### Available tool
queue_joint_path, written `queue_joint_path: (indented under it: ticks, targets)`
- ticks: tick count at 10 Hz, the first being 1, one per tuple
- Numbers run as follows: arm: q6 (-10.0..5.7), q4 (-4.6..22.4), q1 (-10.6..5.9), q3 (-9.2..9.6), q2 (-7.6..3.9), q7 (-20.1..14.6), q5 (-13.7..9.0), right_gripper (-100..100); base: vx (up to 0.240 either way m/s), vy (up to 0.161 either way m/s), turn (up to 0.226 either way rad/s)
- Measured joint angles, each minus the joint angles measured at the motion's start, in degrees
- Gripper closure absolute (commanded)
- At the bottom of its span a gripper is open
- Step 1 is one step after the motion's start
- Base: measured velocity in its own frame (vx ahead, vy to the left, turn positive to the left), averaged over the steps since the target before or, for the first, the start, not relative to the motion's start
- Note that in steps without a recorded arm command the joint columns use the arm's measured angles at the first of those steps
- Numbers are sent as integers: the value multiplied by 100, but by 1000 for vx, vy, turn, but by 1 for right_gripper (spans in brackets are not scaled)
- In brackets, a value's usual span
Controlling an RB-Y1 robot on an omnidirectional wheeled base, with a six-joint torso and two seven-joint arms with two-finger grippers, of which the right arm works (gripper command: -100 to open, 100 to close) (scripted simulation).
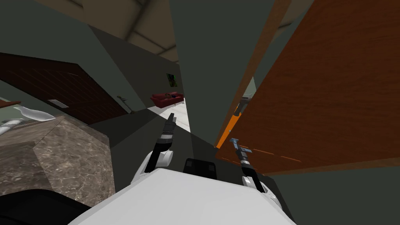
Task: Pull the door open
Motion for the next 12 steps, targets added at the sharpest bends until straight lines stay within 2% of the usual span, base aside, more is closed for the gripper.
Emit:
queue_joint_path:
  ticks: [4,5,7,8,9,10,11,12]
  targets:
    - [-377,122,106,286,-192,-241,20,100,-202,-47,115]
    - [-380,-62,260,343,-286,-269,6,100,-156,-29,88]
    - [-611,152,264,478,-340,-393,26,100,-148,-40,92]
    - [-699,109,352,548,-417,-456,24,100,-80,-31,33]
    - [-710,101,370,569,-415,-468,29,100,-131,-53,180]
    - [-726,27,450,594,-463,-466,3,100,-190,-81,175]
    - [-805,57,460,634,-488,-493,-6,100,-170,-64,158]
    - [-946,206,430,690,-488,-541,-6,100,-204,-49,208]
